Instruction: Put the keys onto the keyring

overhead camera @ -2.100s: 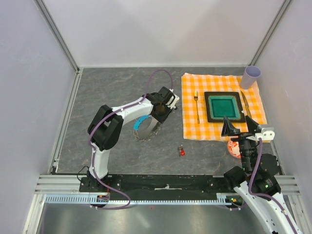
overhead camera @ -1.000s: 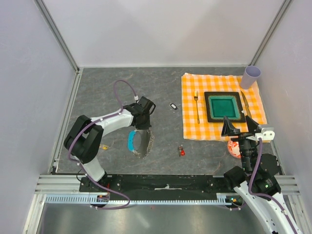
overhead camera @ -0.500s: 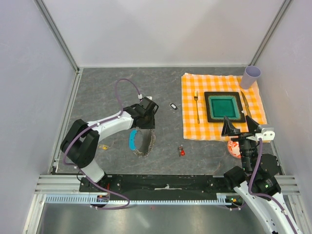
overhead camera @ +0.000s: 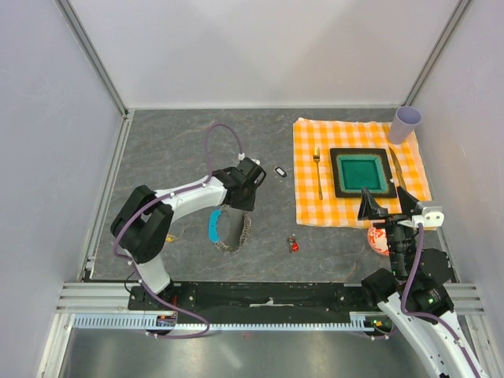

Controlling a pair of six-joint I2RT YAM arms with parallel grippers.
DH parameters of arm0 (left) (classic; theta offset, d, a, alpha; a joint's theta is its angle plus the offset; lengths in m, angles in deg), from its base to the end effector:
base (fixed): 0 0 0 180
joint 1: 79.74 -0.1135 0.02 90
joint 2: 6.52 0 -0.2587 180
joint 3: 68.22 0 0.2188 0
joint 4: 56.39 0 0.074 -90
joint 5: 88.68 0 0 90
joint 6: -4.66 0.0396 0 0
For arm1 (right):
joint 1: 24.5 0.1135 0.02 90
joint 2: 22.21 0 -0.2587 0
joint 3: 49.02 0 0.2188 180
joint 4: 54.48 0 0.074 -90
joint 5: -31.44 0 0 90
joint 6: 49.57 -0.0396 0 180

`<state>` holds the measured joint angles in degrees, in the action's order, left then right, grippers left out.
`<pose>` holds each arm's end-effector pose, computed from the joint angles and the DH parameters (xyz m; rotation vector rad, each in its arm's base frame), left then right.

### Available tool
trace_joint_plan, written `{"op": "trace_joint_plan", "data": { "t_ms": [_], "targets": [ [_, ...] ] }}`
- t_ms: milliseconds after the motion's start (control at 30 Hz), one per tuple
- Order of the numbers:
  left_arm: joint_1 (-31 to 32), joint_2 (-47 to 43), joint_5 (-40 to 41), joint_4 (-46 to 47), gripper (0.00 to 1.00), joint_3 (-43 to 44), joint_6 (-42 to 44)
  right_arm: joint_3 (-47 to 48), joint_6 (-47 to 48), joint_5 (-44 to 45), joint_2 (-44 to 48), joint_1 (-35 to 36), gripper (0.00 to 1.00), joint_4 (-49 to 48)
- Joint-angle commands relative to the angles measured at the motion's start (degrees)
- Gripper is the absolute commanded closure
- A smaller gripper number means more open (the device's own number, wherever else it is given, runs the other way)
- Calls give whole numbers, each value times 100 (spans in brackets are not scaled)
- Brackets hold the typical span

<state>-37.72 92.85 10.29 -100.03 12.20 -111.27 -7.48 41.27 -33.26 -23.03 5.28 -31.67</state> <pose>0.2427 -0.2104 0.1973 0.3211 2.6341 -0.1890 0.0359 0.0010 0.2937 0.0412 1.2900 0.1554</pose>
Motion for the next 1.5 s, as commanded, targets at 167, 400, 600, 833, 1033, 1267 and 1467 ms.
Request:
{"op": "trace_joint_plan", "data": {
  "t_ms": [167, 400, 600, 833, 1033, 1267, 1467],
  "targets": [
    [-106, 258, 474, -304, 59, 220, -70, -40, 39, -51, 56, 10, 2, -189],
    [-150, 170, 501, -102, 59, 308, -35, -40, 56, -34, 56, 10, 2, -197],
    [-220, 214, 456, -58, 64, 439, 106, -40, 48, -43, 47, 2, 2, -189],
    [-308, 302, 386, -75, 74, 501, 194, -40, 56, -25, 56, 2, 2, -189],
    [-335, 478, 123, -145, 78, 615, 308, -40, 56, -25, 47, 1, 2, -197],
    [-326, 574, -53, -198, 80, 650, 352, -49, 56, -16, 47, -7, 2, -215],
    [-326, 557, -176, -303, 75, 642, 352, -49, 65, -34, 47, -7, 2, -215]
  ]
}}
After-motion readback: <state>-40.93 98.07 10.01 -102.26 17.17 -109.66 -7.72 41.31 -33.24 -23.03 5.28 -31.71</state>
